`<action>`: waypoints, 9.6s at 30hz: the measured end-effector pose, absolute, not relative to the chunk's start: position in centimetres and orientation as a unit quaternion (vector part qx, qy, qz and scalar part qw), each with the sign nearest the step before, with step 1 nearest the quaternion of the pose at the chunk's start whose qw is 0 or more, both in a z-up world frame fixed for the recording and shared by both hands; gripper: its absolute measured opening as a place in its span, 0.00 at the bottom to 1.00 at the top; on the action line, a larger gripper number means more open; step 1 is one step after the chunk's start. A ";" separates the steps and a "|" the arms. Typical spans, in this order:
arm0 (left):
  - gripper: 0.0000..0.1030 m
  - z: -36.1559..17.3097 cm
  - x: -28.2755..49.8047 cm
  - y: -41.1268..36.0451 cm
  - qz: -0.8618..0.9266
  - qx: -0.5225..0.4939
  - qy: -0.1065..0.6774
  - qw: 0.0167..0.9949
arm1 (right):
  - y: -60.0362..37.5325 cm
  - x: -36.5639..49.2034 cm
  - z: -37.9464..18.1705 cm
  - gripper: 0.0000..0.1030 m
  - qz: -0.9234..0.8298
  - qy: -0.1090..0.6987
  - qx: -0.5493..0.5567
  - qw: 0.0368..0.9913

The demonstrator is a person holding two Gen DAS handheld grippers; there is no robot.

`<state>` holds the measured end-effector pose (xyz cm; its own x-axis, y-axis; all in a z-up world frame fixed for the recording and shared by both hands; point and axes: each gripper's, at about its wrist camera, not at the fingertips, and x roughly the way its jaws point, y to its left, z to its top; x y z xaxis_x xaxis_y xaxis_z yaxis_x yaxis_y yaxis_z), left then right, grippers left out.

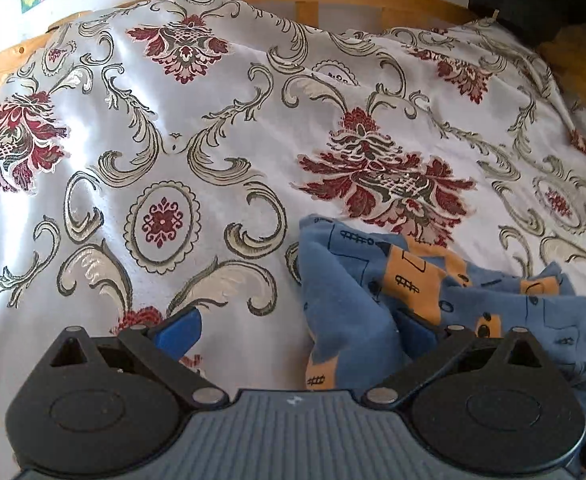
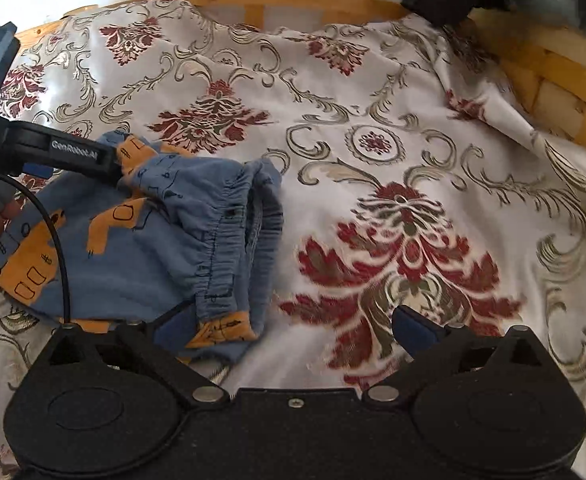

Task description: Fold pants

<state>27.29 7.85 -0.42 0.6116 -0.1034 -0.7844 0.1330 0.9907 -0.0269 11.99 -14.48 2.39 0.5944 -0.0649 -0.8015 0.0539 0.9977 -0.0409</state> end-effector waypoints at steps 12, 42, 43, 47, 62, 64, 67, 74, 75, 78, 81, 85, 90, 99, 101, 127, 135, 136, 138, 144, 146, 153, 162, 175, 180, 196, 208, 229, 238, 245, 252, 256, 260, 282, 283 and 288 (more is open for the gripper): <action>1.00 2.3 27.1 7.3 -0.055 0.079 0.373 0.923 | -9.2 14.8 3.4 0.99 -0.049 0.248 -0.181 0.950; 1.00 0.8 18.2 13.2 -0.083 0.049 0.409 0.908 | -11.9 10.8 3.7 0.99 -0.024 0.445 -0.171 0.879; 1.00 1.0 18.1 13.1 -0.079 0.053 0.412 0.906 | -12.1 10.8 3.9 0.99 -0.023 0.444 -0.172 0.879; 1.00 1.5 17.7 12.6 -0.066 0.075 0.422 0.901 | -13.3 11.0 4.9 0.99 -0.020 0.444 -0.146 0.884; 1.00 1.9 15.3 14.5 -0.041 0.042 0.461 0.885 | -14.9 11.8 6.1 0.99 -0.013 0.428 -0.084 0.900; 1.00 1.8 15.2 15.0 -0.034 0.050 0.473 0.879 | -15.1 12.0 5.9 0.99 -0.009 0.433 -0.081 0.898; 1.00 1.4 15.4 15.9 -0.027 0.064 0.504 0.861 | -15.4 12.1 5.6 0.99 0.004 0.446 -0.076 0.892; 1.00 3.9 16.6 17.0 -0.035 0.042 0.479 0.876 | -17.7 12.1 5.6 0.99 0.006 0.437 -0.017 0.899; 1.00 4.5 17.2 16.8 -0.042 0.035 0.467 0.883 | -18.1 12.2 5.7 0.99 0.003 0.426 0.003 0.905; 1.00 5.0 19.7 15.5 -0.076 0.016 0.446 0.892 | -18.8 12.8 5.7 0.99 0.021 0.388 0.048 0.920; 1.00 4.5 22.2 14.3 -0.139 -0.013 0.442 0.886 | -18.6 14.3 4.8 0.99 0.101 0.361 0.047 0.926; 1.00 3.0 23.6 13.5 -0.212 -0.036 0.435 0.874 | -19.3 16.8 2.8 0.99 0.186 0.361 0.102 0.908; 1.00 0.6 23.8 13.2 -0.243 -0.043 0.468 0.849 | -20.9 19.2 0.2 0.99 0.212 0.378 0.169 0.885; 0.99 -0.1 20.6 14.3 -0.249 -0.087 0.475 0.840 | -22.8 19.9 -1.1 0.92 0.201 0.352 0.309 0.860; 0.96 -0.1 20.5 14.8 -0.240 -0.114 0.481 0.836 | -22.9 19.9 -1.3 0.86 0.190 0.353 0.316 0.860; 0.29 1.0 18.7 12.6 -0.151 -0.092 0.523 0.834 | -18.8 18.3 -0.2 0.24 0.106 0.343 0.207 0.910; 0.23 2.5 18.2 10.8 -0.128 -0.057 0.522 0.841 | -16.2 16.7 2.1 0.21 0.091 0.306 0.115 0.941; 0.22 2.6 18.1 10.9 -0.128 -0.060 0.522 0.841 | -16.2 16.6 2.3 0.21 0.092 0.303 0.115 0.941; 0.22 2.9 17.9 11.0 -0.130 -0.066 0.520 0.842 | -16.1 16.3 2.9 0.21 0.093 0.297 0.107 0.944; 0.20 3.9 17.5 11.0 -0.144 -0.059 0.504 0.849 | -15.2 15.7 4.4 0.20 0.094 0.266 0.060 0.957; 0.20 4.2 17.5 10.8 -0.150 -0.049 0.496 0.854 | -14.8 15.6 4.8 0.20 0.092 0.254 0.041 0.962; 0.20 4.5 19.3 11.0 -0.172 -0.047 0.477 0.861 | -13.9 16.3 6.0 0.20 0.089 0.222 -0.028 0.971; 0.20 5.3 25.7 11.3 -0.186 -0.041 0.417 0.889 | -14.1 23.6 6.9 0.20 0.095 0.195 -0.066 0.974; 0.21 -1.5 30.5 12.2 -0.200 -0.107 0.449 0.864 | -18.2 31.5 -0.7 0.21 0.094 0.315 0.027 0.944; 0.25 -1.9 30.6 12.5 -0.215 -0.101 0.444 0.864 | -19.4 31.4 -1.9 0.24 0.095 0.319 0.077 0.940; 0.49 -1.0 30.7 13.0 -0.195 -0.115 0.464 0.856 | -19.2 30.6 -0.5 0.52 0.074 0.317 0.067 0.943; 0.94 4.0 27.3 13.2 -0.143 -0.096 0.406 0.897 | -18.3 25.3 5.3 0.92 0.068 0.271 0.051 0.959; 1.00 8.4 14.0 9.9 -0.109 0.017 0.289 0.951 | -12.5 8.4 11.7 0.99 0.005 0.245 0.022 0.969; 1.00 7.9 11.8 11.4 -0.100 0.018 0.300 0.949 | -12.3 6.9 10.9 0.99 -0.001 0.250 0.043 0.967; 1.00 7.4 11.6 12.3 -0.082 0.011 0.313 0.946 | -12.8 7.4 10.1 0.99 -0.005 0.269 0.051 0.962; 1.00 7.3 11.9 12.3 -0.083 0.008 0.316 0.945 | -13.0 7.6 9.9 0.99 -0.005 0.277 0.058 0.959; 1.00 7.3 11.7 12.2 -0.085 0.013 0.316 0.945 | -12.9 7.6 9.8 0.99 -0.002 0.279 0.058 0.959; 1.00 7.3 11.7 12.1 -0.084 0.012 0.319 0.944 | -12.8 7.6 9.8 0.99 0.000 0.279 0.058 0.959; 1.00 7.4 11.6 11.8 -0.087 0.019 0.321 0.943 | -12.5 7.6 9.7 0.99 0.006 0.284 0.059 0.957; 1.00 7.4 11.6 11.8 -0.087 0.019 0.321 0.943 | -12.6 7.6 9.7 0.99 0.006 0.284 0.059 0.957; 1.00 7.5 11.4 11.6 -0.083 0.027 0.320 0.944 | -12.5 7.6 9.7 0.99 0.006 0.285 0.058 0.957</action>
